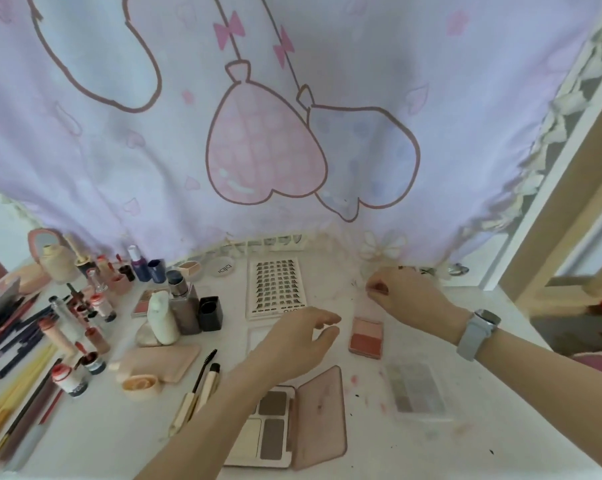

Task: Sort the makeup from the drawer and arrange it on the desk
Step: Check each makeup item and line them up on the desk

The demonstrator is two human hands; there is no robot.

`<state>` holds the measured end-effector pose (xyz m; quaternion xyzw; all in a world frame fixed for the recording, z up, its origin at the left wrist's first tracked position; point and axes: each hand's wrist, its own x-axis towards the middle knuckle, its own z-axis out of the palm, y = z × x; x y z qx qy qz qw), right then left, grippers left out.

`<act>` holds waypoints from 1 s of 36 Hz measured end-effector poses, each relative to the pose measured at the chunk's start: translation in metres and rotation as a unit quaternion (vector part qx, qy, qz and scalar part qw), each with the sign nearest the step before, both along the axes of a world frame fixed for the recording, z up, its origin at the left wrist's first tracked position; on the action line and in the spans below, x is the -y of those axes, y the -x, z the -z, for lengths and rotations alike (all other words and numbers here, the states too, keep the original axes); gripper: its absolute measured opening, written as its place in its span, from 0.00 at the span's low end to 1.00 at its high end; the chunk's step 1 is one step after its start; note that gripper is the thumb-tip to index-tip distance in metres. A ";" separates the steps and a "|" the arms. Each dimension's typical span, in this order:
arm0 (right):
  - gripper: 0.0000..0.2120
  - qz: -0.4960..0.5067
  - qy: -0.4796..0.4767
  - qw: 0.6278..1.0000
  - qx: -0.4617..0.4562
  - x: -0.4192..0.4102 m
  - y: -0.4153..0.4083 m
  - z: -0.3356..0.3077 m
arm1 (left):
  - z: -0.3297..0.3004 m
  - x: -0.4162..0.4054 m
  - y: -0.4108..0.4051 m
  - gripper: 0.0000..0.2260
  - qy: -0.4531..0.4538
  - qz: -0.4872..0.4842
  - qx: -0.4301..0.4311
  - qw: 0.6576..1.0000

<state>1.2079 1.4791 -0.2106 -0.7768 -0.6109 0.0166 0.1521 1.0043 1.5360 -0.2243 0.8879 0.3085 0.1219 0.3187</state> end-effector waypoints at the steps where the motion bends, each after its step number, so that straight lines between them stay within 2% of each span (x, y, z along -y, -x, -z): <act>1: 0.08 0.015 -0.008 1.000 0.003 0.002 -0.002 0.001 | -0.001 0.000 -0.003 0.15 -0.001 0.017 -0.017 1.000; 4: 0.09 0.061 -0.028 0.998 0.014 0.008 -0.006 0.004 | -0.005 -0.001 -0.012 0.15 0.003 0.043 -0.052 0.998; 9: 0.08 0.137 -0.053 0.988 -0.042 0.017 -0.014 0.008 | -0.006 -0.002 -0.022 0.18 0.026 0.058 -0.092 0.994; 14: 0.11 0.190 -0.062 0.979 -0.044 0.026 -0.021 0.014 | -0.004 -0.001 -0.031 0.27 0.063 0.098 -0.184 0.976; 19: 0.19 0.190 -0.089 0.978 -0.002 0.041 -0.017 0.016 | -0.004 0.002 -0.033 0.35 0.084 0.113 -0.230 0.963; 23: 0.14 0.129 -0.188 0.973 0.022 0.069 -0.009 0.015 | -0.002 0.002 -0.030 0.38 0.084 0.107 -0.225 0.965; 24: 0.13 0.090 -0.177 0.980 0.021 0.076 -0.007 0.016 | -0.003 0.002 -0.029 0.40 0.095 0.101 -0.221 0.965; 26: 0.15 -0.014 -0.095 0.995 0.020 0.090 -0.004 0.018 | -0.005 -0.001 -0.027 0.43 0.119 0.086 -0.213 0.966; 28: 0.25 -0.110 0.026 0.994 0.016 0.098 -0.001 0.022 | -0.006 -0.002 -0.027 0.43 0.134 0.079 -0.209 0.965; 31: 0.37 -0.156 0.172 0.972 0.022 0.102 0.002 0.029 | -0.008 -0.002 -0.027 0.41 0.131 0.081 -0.209 0.966; 33: 0.38 -0.159 0.190 0.968 0.034 0.103 0.003 0.032 | -0.007 -0.001 -0.027 0.36 0.120 0.085 -0.203 0.968; 36: 0.36 -0.152 0.169 0.972 0.052 0.101 0.006 0.031 | -0.008 -0.001 -0.022 0.25 0.104 0.081 -0.154 0.979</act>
